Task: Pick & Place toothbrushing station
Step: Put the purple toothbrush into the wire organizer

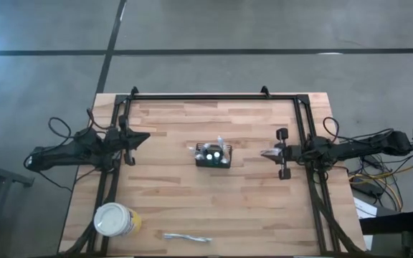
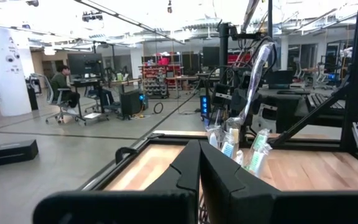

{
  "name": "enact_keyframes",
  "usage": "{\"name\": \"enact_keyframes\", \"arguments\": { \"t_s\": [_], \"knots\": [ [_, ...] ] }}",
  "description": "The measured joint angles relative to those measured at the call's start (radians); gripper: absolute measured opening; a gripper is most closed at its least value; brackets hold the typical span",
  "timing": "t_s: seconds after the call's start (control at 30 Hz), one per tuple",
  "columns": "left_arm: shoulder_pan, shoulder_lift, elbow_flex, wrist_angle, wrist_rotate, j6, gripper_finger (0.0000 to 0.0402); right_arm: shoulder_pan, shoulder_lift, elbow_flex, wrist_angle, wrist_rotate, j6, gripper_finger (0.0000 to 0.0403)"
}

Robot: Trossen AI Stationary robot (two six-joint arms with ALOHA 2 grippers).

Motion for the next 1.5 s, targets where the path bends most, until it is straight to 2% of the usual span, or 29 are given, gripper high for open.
{"name": "enact_keyframes", "arguments": {
  "t_s": [0.2, 0.37, 0.5, 0.63, 0.87, 1.0, 1.17, 1.33, 1.5],
  "knots": [
    [0.000, 0.002, 0.001, 0.001, -0.017, -0.014, 0.0012, 0.000, 0.000, -0.001, 0.001, 0.020, 0.005, 0.0027],
    [0.000, 0.070, 0.044, 0.001, -0.103, -0.019, 0.0012, 0.000, 0.022, 0.026, 0.017, 0.021, 0.007, 0.0027],
    [0.000, 0.212, 0.138, 0.010, -0.082, -0.013, 0.0012, -0.002, 0.112, 0.157, -0.063, 0.055, -0.024, 0.0027],
    [0.000, 0.390, 0.245, 0.043, -0.034, 0.006, 0.0012, -0.028, 0.261, 0.325, -0.139, 0.065, -0.043, 0.0028],
    [-0.003, 0.623, 0.445, 0.124, 0.091, 0.033, 0.0019, -0.110, 0.504, 0.587, -0.158, -0.089, 0.025, 0.0028],
    [-0.004, 0.719, 0.555, 0.121, 0.159, 0.067, 0.0054, -0.158, 0.630, 0.725, -0.235, -0.192, 0.032, 0.0028],
    [-0.003, 0.796, 0.633, 0.104, 0.230, 0.091, 0.0130, -0.180, 0.789, 0.885, -0.306, -0.250, 0.040, 0.0028],
    [-0.002, 0.843, 0.671, 0.113, 0.234, 0.110, 0.0205, -0.179, 0.932, 1.037, -0.335, -0.280, 0.035, 0.0028],
    [-0.002, 0.870, 0.676, 0.115, 0.235, 0.121, 0.0247, -0.189, 1.050, 1.172, -0.421, -0.306, 0.011, 0.0028]
  ]
}}
